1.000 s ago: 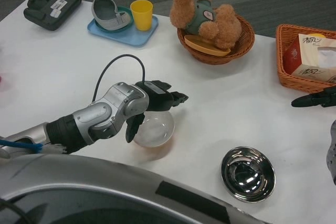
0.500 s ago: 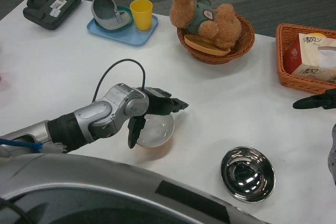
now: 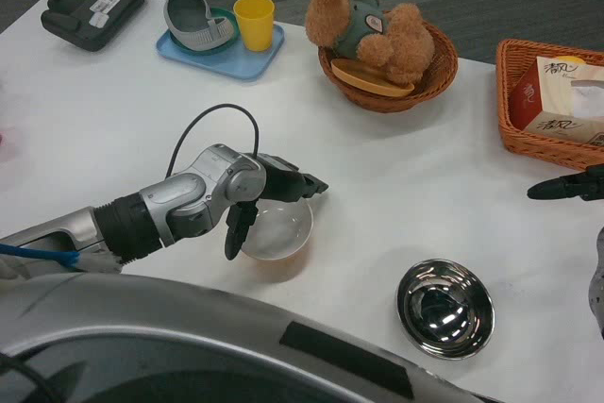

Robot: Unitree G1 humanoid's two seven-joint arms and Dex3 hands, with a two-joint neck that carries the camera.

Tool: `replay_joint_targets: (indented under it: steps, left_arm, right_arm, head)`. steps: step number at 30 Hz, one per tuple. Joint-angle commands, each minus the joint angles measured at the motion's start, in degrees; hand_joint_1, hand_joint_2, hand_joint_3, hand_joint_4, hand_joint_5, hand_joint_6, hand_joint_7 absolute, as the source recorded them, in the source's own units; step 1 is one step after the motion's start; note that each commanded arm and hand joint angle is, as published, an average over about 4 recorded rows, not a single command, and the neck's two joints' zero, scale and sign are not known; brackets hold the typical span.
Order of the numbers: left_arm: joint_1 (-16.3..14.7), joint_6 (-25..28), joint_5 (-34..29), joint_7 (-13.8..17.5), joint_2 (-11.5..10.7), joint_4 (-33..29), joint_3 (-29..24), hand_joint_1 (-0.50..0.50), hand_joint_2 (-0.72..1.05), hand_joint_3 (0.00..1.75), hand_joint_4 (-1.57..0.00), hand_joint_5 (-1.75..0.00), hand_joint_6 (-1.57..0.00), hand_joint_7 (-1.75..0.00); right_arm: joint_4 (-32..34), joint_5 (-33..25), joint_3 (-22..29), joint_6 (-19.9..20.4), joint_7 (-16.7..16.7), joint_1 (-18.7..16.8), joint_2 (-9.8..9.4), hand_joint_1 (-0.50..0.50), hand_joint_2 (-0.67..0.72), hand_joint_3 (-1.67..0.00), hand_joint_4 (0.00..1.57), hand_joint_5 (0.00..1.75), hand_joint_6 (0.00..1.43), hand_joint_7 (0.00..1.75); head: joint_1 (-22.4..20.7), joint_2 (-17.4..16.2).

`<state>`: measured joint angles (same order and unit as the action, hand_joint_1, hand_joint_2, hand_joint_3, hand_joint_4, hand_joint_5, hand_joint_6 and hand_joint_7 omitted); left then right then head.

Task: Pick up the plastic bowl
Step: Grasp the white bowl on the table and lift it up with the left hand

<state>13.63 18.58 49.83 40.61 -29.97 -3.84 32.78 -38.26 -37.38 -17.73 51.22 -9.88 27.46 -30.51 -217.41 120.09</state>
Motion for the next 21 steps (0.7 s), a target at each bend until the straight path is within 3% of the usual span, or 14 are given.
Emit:
replay_joint_targets:
  steps: [1,13,21]
  left_arm:
    - [0.2,-0.8,0.0,0.3,0.0,2.4,0.1,-0.48,0.25,0.00,0.00,0.00,0.00,0.00]
    - [2.3,-0.8,-4.2,0.4,-1.6,5.6,3.5,-0.50,0.52,0.00,0.00,0.00,0.00,0.00]
    - [2.3,-0.9,-4.4,0.4,-1.6,6.0,3.9,-0.50,0.58,0.00,0.00,0.00,0.00,0.00]
  right_arm:
    - [0.5,-0.2,0.2,0.5,-0.1,-0.5,-0.14,-0.46,0.72,0.00,0.00,0.00,0.00,0.00]
    - [0.4,-0.3,0.3,0.5,-0.1,-0.5,-0.07,-0.46,0.72,0.00,0.00,0.00,0.00,0.00]
    - [0.4,-0.3,0.3,0.5,-0.1,-0.5,-0.16,-0.46,0.72,0.00,0.00,0.00,0.00,0.00]
  head:
    - [-0.1,-0.3]
    - [-0.1,-1.5]
    - [-0.2,-1.6]
